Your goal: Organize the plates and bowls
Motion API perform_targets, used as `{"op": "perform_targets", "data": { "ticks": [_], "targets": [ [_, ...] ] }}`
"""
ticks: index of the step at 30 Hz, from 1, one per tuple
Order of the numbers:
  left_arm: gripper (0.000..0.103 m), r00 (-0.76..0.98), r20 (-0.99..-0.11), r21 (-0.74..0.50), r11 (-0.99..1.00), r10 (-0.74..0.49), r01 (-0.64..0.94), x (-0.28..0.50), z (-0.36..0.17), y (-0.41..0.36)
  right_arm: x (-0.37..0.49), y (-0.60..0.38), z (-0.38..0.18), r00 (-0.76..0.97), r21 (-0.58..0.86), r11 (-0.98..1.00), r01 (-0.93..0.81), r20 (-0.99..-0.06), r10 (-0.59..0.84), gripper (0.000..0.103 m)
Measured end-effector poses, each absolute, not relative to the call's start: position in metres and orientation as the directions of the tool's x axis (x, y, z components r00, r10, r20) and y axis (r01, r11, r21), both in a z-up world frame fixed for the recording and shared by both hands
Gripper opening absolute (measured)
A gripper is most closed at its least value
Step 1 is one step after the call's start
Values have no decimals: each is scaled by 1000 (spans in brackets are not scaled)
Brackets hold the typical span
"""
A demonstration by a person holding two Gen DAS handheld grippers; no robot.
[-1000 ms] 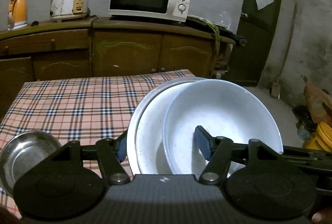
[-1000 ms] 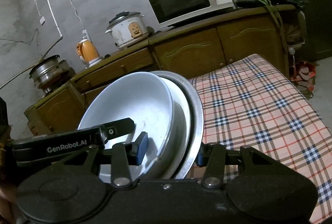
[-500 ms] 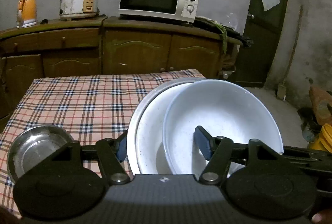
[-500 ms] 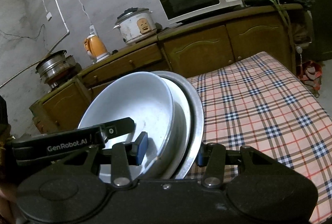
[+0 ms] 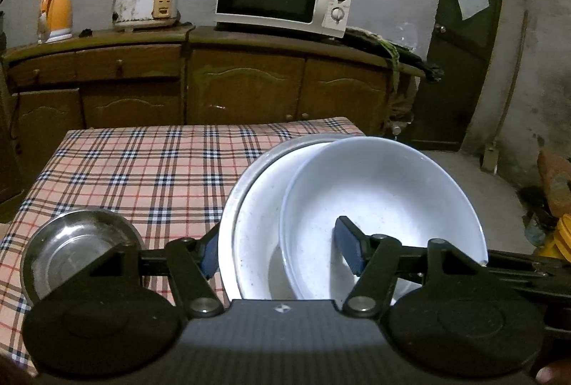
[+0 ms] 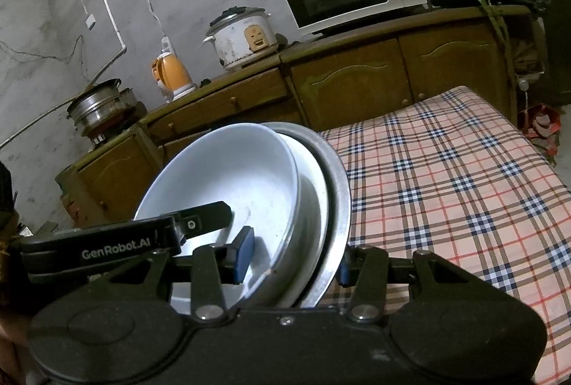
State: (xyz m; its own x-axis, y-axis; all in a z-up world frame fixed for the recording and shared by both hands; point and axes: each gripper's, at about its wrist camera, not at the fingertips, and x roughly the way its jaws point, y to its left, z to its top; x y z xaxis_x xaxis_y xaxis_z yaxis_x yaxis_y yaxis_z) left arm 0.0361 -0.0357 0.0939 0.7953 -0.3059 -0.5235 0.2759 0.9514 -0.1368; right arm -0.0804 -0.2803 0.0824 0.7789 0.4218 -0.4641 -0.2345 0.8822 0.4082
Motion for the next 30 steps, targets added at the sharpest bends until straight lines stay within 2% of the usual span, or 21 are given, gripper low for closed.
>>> {"op": "perform_targets", "data": {
  "ticks": [12,16,18,21,30],
  "targets": [
    [66,799,-531,-133,959,-282,250,37,94,-29,-74,-273,79,766,412,875,-255,-467,442,56],
    [63,834,-514,-19,975,-199,221,32,95,-37,-76,-261,82,785,316,909,-273,-473,400,53],
    [62,814,-527,-86,969,-242,232,37,94,-29,-79,-259,84,812,313,915,-253,-446,377,53],
    [59,801,-547,-76,967,-245,244,43,86,-29,-71,-255,78,801,289,924,-251,-474,366,53],
    [60,732,-633,-147,968,-251,205,87,47,-32,-22,-264,30,742,403,904,-143,-561,368,53]
  ]
}}
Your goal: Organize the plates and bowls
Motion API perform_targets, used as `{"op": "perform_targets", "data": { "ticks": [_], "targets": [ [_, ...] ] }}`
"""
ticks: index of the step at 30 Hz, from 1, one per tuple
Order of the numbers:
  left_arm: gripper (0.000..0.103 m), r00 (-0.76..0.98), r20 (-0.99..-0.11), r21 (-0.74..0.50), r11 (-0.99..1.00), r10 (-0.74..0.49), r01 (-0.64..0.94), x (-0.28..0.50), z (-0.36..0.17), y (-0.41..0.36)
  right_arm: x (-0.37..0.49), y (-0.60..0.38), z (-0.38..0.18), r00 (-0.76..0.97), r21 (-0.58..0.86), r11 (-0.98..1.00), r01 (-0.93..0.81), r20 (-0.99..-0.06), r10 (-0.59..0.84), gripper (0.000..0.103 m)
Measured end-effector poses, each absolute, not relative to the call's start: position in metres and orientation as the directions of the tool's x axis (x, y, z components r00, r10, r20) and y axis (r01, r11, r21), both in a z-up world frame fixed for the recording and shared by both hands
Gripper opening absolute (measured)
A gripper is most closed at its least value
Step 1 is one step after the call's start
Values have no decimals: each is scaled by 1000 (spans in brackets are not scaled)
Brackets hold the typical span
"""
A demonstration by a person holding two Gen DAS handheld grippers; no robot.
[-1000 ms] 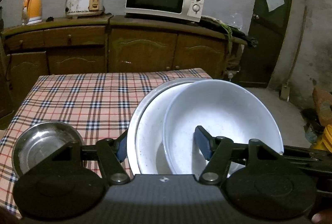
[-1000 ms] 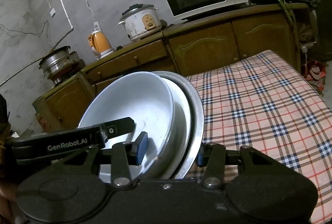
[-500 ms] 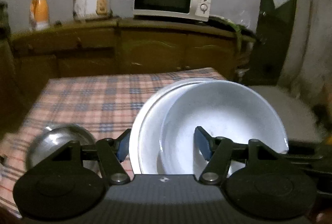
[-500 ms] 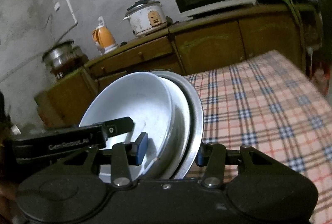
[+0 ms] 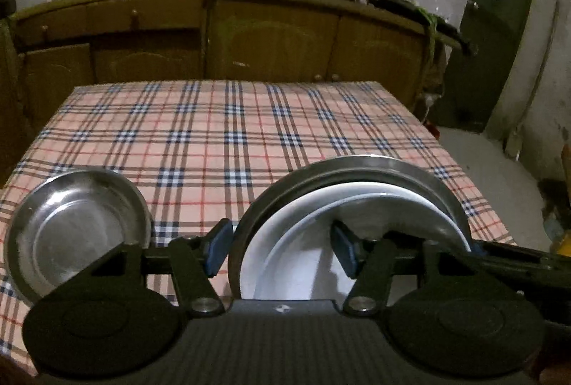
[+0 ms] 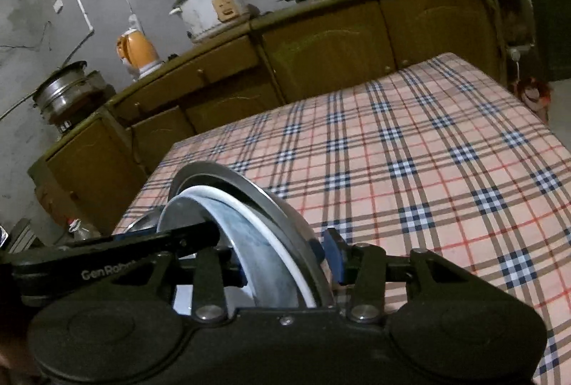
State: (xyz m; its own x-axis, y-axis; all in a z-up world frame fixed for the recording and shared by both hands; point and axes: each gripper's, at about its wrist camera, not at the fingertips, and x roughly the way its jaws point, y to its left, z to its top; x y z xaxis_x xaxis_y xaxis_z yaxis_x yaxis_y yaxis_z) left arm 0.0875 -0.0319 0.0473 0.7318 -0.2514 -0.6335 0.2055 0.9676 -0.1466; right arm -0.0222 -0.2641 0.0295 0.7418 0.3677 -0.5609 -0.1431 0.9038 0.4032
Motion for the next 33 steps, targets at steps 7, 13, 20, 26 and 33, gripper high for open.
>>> {"op": "perform_targets", "data": {
  "ticks": [7,13,20,26,33],
  "targets": [
    [60,697,-669,-137,964,-259,227,103,31,-41,-7,-278,3,724,455,887,-81,-584,366,53],
    [62,685,-679,-125,962,-263,245,110,25,-47,-1,-290,-12,708,502,864,-40,-596,379,53],
    [62,670,-677,-138,947,-304,290,121,16,-63,4,-309,-25,711,532,847,11,-599,368,52],
    [60,675,-654,-149,933,-342,328,122,3,-62,4,-315,-31,722,510,860,-2,-594,354,49],
    [60,645,-680,-206,935,-348,287,130,-19,-47,5,-319,-45,715,464,885,19,-626,313,43]
  ]
}}
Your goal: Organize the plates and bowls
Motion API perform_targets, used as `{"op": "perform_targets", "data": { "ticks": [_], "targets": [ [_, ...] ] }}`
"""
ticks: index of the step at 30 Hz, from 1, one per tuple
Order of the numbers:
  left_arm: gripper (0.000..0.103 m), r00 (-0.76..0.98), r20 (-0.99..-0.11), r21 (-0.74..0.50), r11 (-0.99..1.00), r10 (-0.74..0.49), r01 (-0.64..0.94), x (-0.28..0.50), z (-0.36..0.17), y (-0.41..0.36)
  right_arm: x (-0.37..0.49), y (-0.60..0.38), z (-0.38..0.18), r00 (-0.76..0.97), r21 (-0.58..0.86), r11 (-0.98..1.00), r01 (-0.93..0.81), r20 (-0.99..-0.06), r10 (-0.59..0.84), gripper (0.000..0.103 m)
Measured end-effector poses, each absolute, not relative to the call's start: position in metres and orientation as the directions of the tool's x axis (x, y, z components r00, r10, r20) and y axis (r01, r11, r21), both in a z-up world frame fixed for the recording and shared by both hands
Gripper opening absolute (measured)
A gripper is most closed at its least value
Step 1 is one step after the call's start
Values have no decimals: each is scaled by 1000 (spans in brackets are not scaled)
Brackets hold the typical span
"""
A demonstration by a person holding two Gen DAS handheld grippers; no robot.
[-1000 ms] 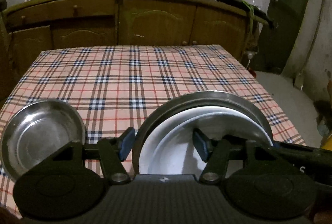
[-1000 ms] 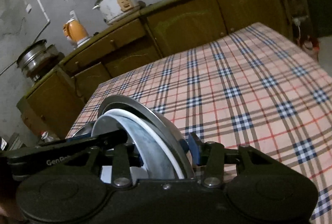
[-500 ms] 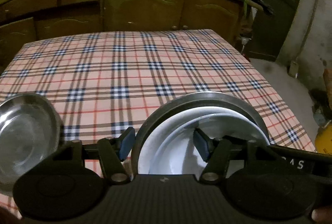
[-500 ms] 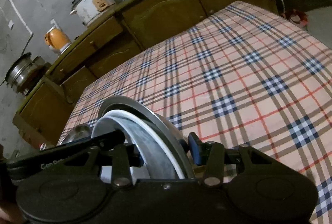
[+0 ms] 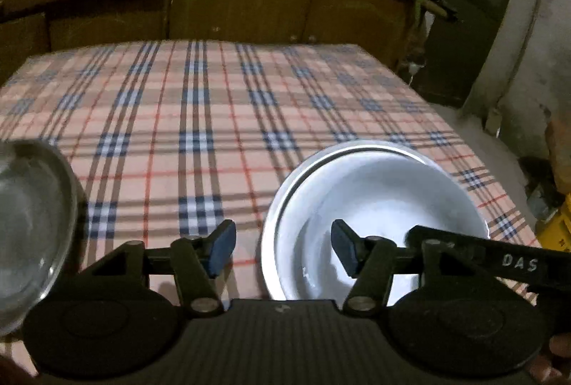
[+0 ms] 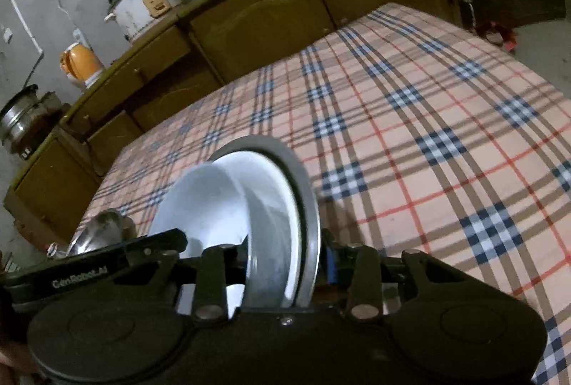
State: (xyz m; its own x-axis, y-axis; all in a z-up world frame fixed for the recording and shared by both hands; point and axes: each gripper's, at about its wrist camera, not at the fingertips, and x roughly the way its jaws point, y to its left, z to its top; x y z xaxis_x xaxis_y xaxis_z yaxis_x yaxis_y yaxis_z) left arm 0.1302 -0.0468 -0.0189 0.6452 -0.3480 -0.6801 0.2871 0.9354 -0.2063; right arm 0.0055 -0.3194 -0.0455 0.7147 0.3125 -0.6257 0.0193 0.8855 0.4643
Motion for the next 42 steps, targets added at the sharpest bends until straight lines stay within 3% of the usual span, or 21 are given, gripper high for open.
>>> {"op": "perform_targets", "data": {
  "ticks": [8,11,22,42],
  "targets": [
    [60,553,-692,-346,886,-464,310,150,-38,-58,9,-326,-55,703,491,870,39,-632,325,44],
    [55,551,-684,-391,878,-478,276,157,-40,-61,10,-328,-59,694,503,862,58,-641,327,45],
    [51,607,-679,-290,910,-413,295,135,-11,-63,2,-330,-51,695,566,819,93,-626,354,49],
    [54,750,-587,-195,953,-304,233,87,71,-38,-21,-296,37,748,582,810,-79,-502,434,49]
  ]
}}
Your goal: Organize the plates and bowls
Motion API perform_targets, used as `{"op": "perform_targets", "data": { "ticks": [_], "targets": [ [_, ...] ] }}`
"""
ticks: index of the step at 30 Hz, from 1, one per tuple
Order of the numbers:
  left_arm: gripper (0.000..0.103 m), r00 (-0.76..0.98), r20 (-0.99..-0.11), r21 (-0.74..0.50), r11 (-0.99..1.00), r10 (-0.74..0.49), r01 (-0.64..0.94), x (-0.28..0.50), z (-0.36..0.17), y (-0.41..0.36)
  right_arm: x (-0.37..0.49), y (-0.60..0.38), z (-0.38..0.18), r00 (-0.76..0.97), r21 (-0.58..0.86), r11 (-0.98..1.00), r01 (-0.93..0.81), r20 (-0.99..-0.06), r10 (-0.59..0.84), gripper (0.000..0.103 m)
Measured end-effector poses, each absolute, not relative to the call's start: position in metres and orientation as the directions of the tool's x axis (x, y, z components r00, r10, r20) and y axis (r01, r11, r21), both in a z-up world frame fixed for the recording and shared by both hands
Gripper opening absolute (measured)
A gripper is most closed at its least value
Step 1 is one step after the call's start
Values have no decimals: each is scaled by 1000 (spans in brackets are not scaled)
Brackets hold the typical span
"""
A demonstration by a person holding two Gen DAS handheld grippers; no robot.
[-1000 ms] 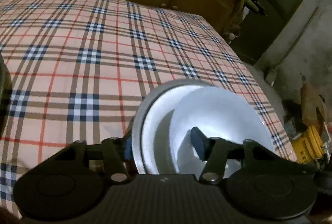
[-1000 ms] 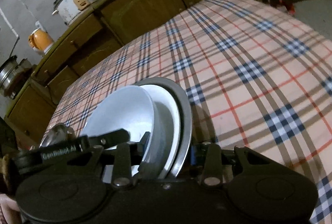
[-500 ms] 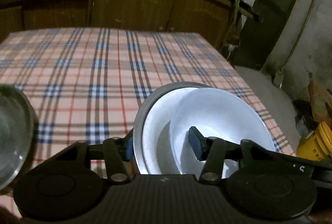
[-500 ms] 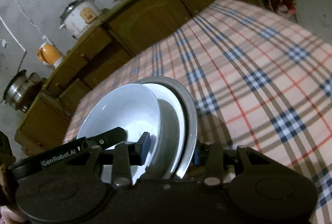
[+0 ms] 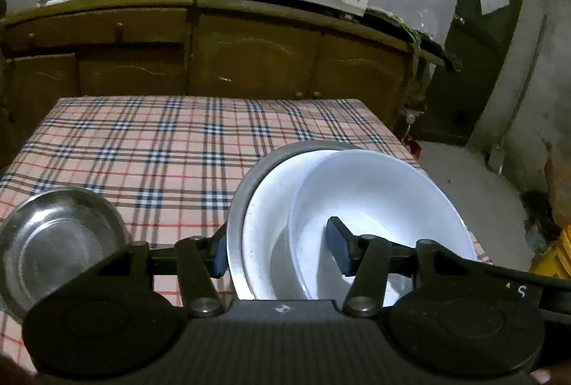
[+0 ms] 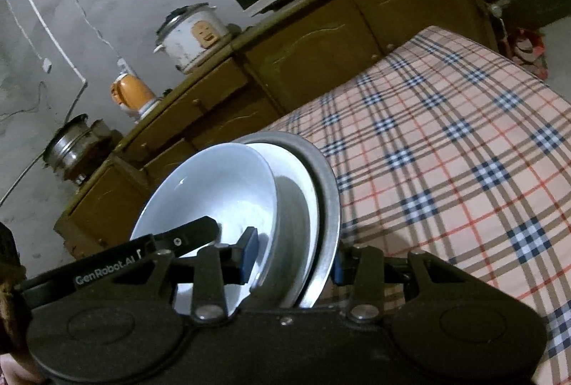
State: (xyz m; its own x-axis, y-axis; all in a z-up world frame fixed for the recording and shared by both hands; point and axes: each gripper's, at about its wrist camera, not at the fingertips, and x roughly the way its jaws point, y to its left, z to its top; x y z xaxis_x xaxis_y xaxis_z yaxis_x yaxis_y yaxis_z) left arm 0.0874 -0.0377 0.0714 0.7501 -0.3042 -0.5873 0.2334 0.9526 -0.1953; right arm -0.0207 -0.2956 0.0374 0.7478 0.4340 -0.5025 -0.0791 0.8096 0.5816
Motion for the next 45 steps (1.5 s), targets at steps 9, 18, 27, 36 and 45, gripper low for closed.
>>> {"op": "perform_targets", "data": {
  "ticks": [9,18,27,36,45],
  "targets": [
    [55,782,-569,-177,966,-255,187,72,85,-19,-27,-274,52,734,581,802,-139,-483,477,50],
    [56,803,-562,-162,978,-199,130,65,90,-1,-27,-247,58,703,571,798,-195,-486,519,51],
    [56,814,-560,-165,983,-157,76,61,91,23,-22,-219,59,670,564,791,-238,-494,554,52],
    [56,819,-562,-177,984,-112,13,59,90,51,-12,-183,57,632,556,781,-284,-505,588,52],
    [55,816,-572,-200,979,-85,-38,63,83,77,-1,-151,50,593,546,776,-316,-524,611,52]
  ]
}}
